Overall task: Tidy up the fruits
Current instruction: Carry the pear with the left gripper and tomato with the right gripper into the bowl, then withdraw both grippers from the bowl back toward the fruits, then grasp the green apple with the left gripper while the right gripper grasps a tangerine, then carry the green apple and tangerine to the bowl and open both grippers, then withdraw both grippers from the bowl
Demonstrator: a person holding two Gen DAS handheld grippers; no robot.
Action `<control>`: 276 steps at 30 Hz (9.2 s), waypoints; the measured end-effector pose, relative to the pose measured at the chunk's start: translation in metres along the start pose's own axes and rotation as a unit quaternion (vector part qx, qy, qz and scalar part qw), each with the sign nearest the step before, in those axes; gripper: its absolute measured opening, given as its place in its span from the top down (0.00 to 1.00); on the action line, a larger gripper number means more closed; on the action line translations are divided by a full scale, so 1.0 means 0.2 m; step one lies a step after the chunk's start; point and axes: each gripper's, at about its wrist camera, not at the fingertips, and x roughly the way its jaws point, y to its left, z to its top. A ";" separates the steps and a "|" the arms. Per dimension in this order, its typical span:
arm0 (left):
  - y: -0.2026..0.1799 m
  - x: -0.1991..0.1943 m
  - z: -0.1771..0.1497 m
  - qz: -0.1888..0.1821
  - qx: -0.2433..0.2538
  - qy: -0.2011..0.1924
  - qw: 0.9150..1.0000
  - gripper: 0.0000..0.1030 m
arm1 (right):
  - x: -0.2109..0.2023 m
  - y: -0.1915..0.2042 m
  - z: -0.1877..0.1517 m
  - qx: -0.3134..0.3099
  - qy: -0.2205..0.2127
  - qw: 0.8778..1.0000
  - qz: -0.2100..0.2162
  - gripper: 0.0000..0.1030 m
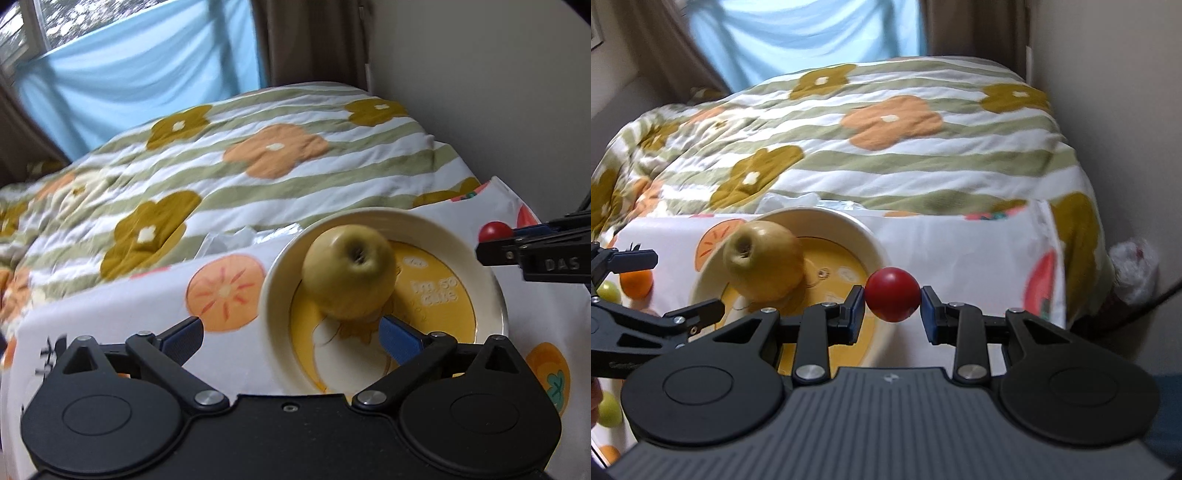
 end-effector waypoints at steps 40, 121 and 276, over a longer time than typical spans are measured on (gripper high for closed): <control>0.07 -0.58 -0.30 0.056 -0.097 -0.050 0.993 0.00 | -0.31 0.18 -0.16 -0.078 -0.057 0.995 0.014 0.03; 0.61 -0.52 -1.10 0.022 -0.085 -0.030 0.996 0.43 | -0.01 1.07 -0.69 -0.045 -0.044 0.998 0.011 0.48; 0.10 -0.90 -0.52 0.065 -0.107 -0.075 0.989 0.01 | -0.66 0.20 -0.30 -0.020 -0.104 0.994 0.032 0.00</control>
